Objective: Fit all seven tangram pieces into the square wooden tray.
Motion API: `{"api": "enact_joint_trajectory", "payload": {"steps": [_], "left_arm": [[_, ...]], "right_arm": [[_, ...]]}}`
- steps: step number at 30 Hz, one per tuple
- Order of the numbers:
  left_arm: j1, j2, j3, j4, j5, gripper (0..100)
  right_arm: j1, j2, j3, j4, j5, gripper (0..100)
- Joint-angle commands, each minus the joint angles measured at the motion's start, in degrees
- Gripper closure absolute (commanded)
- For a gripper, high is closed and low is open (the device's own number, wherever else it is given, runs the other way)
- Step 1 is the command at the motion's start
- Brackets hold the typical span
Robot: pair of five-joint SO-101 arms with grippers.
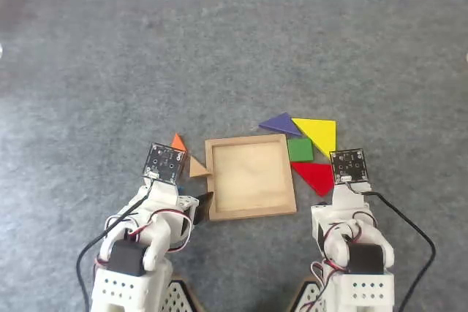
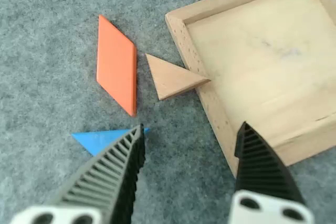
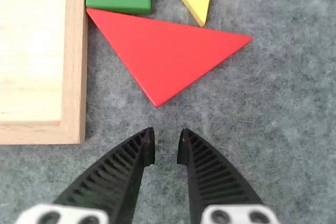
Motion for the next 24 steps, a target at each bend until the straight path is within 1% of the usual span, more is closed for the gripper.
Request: {"api": "enact_joint_trajectory", "payload": {"steps": [1, 24], "left_arm": [[-0.18, -1.05, -0.57, 0.26, -0.35, 73], [0.09, -1.05, -0.57, -0.18, -0.35, 73]], "right_arm": [[0.31, -0.75, 0.88, -0.04, 0.26, 91.4], [0.13, -0.75, 0.88, -0.22, 0.35, 91.2]]}}
